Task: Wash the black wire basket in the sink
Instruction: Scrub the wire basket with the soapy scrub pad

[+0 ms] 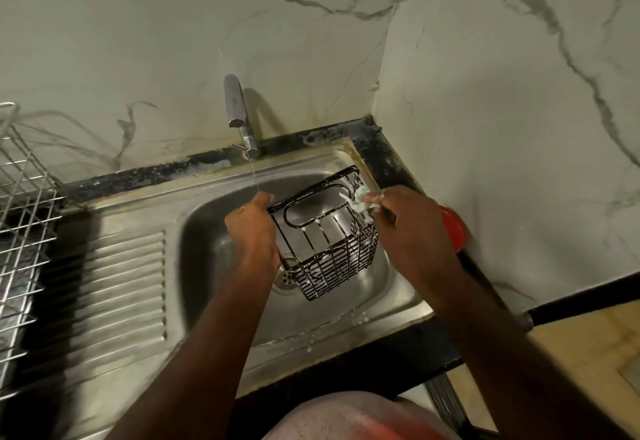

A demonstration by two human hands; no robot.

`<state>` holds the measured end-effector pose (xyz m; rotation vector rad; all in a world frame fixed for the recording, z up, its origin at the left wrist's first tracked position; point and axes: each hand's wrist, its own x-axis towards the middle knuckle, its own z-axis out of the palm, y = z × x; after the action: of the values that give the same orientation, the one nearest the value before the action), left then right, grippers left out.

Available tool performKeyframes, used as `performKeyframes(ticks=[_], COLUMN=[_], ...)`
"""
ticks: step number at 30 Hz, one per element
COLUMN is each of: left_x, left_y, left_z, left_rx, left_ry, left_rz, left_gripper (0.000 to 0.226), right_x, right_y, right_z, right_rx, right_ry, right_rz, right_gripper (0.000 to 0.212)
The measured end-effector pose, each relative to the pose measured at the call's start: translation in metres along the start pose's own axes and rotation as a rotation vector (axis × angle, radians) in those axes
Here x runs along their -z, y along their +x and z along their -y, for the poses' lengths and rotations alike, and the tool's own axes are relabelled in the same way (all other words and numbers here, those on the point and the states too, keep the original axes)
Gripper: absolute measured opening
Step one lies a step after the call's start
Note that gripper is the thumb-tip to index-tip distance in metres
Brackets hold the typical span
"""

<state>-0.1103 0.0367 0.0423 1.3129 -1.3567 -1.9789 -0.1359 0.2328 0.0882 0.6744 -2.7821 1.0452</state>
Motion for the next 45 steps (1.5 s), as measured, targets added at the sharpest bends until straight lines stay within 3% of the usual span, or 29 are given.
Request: performKeyframes(ticks=[4,9,13,15,19,23,29,33,35,39,42,45], left_x=[0.005,0.008,0.006,0.006,0.002,-0.002,0.008,0.019,0.021,0.022,0.024,0.026], left_y=[-0.003,-0.003,-0.003,-0.004,-0.012,-0.022,-0.018,-0.008,-0.007,-0.005,0.003,0.007], left_z=[0.000,0.001,0.007,0.008,0.006,-0.001,0.001,0.003,0.004,0.008,0.010,0.012], left_rx=[0.015,0.004,0.009,0.021,0.035,0.007,0.021,0.010,0.023,0.033,0.043,0.055], left_ry=[0.003,0.006,0.008,-0.002,-0.071,-0.120,-0.133,-0.121,-0.138,-0.148,-0.232,-0.309], left_rz=[-0.030,-0.030,0.004,0.018,0.044,0.074,0.061,0.065,0.103,0.176,0.270,0.341], left_gripper=[0.009,0.007,0.027,0.025,0.005,0.016,0.018,0.017,0.016,0.010,0.011,0.019], right_x=[-0.013,-0.003,0.016,0.023,0.010,-0.013,0.001,0.025,0.032,0.027,0.024,0.025], right_y=[-0.011,-0.015,-0.018,-0.021,-0.026,-0.031,-0.038,-0.021,-0.004,0.022,0.035,0.045], right_z=[0.006,0.010,0.011,0.015,0.034,0.028,0.007,-0.004,-0.007,-0.017,-0.021,-0.017], right_rx=[0.060,0.043,-0.027,-0.027,0.164,0.346,0.123,-0.143,-0.261,-0.262,-0.188,-0.159], right_ry=[-0.075,-0.136,-0.164,-0.150,-0.050,-0.088,0.053,0.403,0.589,0.737,0.711,0.723], right_rz=[-0.024,0.097,0.257,0.285,0.093,0.088,0.255,-0.011,-0.048,0.145,0.339,0.414], right_gripper=[0.025,0.026,0.028,0.028,0.021,0.019,0.017,0.018,0.016,0.012,0.016,0.022])
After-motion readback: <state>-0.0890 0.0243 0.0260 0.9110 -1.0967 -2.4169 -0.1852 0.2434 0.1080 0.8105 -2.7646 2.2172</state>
